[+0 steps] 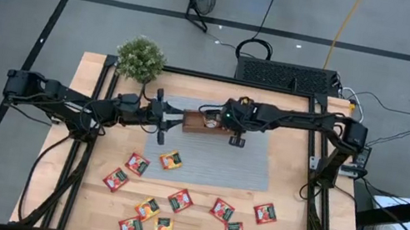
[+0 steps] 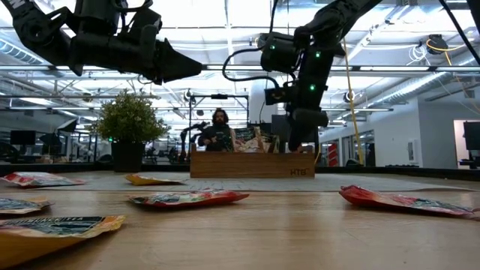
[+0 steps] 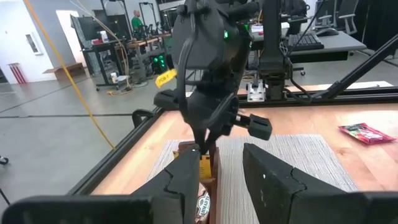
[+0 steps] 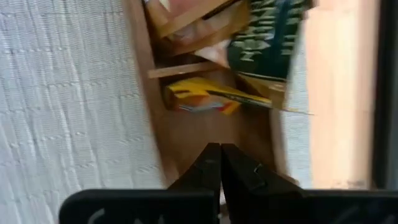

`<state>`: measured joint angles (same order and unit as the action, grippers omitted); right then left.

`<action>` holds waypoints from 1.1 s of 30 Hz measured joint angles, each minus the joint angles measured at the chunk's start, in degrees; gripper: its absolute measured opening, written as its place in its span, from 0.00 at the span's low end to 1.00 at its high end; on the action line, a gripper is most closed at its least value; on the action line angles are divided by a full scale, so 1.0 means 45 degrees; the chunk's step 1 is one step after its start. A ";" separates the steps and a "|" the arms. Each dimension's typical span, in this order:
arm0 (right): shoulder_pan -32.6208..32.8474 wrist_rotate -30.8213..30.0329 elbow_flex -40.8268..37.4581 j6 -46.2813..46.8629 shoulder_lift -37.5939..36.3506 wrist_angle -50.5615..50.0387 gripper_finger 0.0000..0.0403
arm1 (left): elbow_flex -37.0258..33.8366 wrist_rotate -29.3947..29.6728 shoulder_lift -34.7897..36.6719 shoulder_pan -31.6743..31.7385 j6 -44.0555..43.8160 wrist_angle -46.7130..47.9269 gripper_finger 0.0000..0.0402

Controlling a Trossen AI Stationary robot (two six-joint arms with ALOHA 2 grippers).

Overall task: Pick & Place Tea
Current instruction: Put the yellow tea bag into the right section of the wooden organizer

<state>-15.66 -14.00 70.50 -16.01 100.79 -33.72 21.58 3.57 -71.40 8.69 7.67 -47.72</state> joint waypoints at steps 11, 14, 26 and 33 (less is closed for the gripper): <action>0.0688 0.0276 0.0008 -0.4075 -0.1338 0.0373 0.11 | 0.0000 -0.0013 0.0000 0.0000 -0.0017 0.0110 0.32; 0.1036 0.0879 -0.0315 -0.5683 -0.1339 0.1257 0.21 | 0.0000 -0.0013 0.0000 0.0000 -0.0017 0.0110 0.32; 0.1225 -0.1338 -0.1603 -0.8738 -0.0956 0.3431 0.34 | 0.0000 -0.0115 0.0000 0.0000 -0.0012 0.0271 0.32; 0.1069 -0.1506 -0.1598 -0.8844 -0.0961 0.3348 0.25 | 0.0000 -0.0115 0.0000 0.0000 0.0004 0.0271 0.32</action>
<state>-10.85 -20.78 63.31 -55.81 96.47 -18.65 21.58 3.05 -71.40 8.69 7.69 -46.50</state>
